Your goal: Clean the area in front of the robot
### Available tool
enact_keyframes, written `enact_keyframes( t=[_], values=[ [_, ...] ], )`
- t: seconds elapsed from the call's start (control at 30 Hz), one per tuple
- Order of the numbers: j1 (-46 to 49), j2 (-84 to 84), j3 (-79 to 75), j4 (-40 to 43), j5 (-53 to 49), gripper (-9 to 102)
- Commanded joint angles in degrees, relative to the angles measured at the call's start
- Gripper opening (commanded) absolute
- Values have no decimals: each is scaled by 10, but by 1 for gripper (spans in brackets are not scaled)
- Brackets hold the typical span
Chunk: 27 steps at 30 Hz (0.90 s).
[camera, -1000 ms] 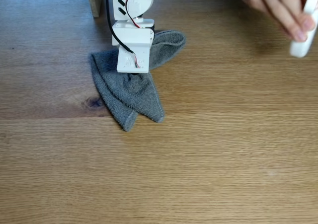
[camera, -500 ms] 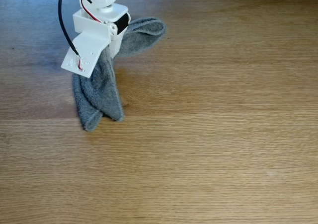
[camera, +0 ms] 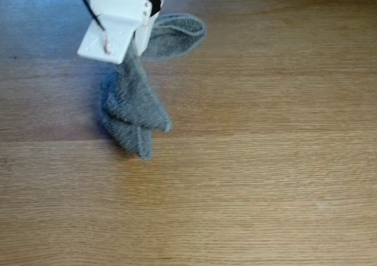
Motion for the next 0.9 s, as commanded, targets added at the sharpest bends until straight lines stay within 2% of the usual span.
enact_keyframes(
  t=[0.0, 0.1, 0.23, 0.47, 0.63, 0.7, 0.73, 0.8, 0.87],
  values=[
    [-24, 98, 51, -61, -9, 0],
    [0, 105, 100, -139, -14, 0],
    [109, 91, 142, -192, -41, 0],
    [273, 83, 155, -169, -98, 0],
    [328, 110, 156, -105, -111, 0],
    [336, 110, 156, -104, -110, 0],
    [340, 110, 156, -106, -108, 2],
    [348, 107, 156, -112, -105, 14],
    [355, 106, 156, -112, -101, 20]
  ],
)
